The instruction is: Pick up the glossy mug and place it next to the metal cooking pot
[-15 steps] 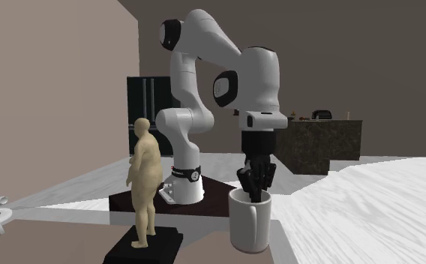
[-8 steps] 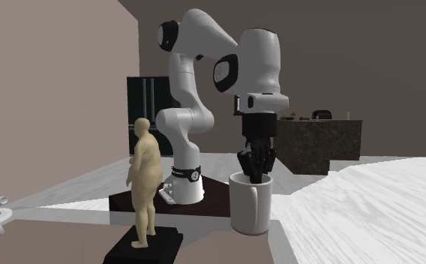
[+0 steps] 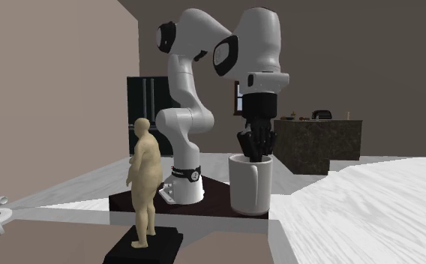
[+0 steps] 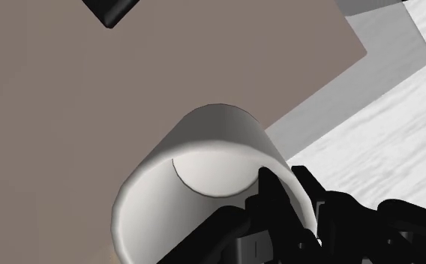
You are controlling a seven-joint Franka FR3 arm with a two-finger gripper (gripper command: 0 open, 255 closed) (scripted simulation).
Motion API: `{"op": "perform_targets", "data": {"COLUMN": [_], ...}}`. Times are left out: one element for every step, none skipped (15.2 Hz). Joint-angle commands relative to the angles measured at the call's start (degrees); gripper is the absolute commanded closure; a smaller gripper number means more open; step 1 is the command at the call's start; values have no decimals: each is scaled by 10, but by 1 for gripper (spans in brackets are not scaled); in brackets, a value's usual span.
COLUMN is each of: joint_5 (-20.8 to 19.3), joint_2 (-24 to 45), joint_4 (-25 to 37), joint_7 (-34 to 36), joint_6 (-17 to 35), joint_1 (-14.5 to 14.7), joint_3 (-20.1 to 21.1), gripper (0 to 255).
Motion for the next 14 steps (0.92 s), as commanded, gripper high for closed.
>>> {"op": "perform_targets", "data": {"joint_5": [0, 0, 1, 1, 1, 1, 1, 2, 2, 2, 2, 2, 2, -1], "joint_2": [-10, -14, -17, -21, -24, -27, -30, -33, -36, -39, -41, -43, -44, -59], "joint_4": [8, 13, 18, 23, 28, 33, 38, 43, 49, 54, 60, 66, 67, 53], "joint_7": [0, 0, -1, -1, -1, -1, -2, -2, -2, -2, -3, -3, -3, -13], "joint_6": [-18, -27, -35, -44, -52, -60, -68, -77, -85, -93, -101, -109, -111, -112], "joint_1": [0, 0, 0, 0, 0, 1, 1, 1, 1, 1, 1, 1, 1, -4], "joint_3": [1, 1, 1, 1, 1, 2, 2, 2, 2, 2, 3, 3, 3, -4], "gripper": [255, 255, 255, 255, 255, 255, 255, 255, 255, 255, 255, 255, 255, 255]}}
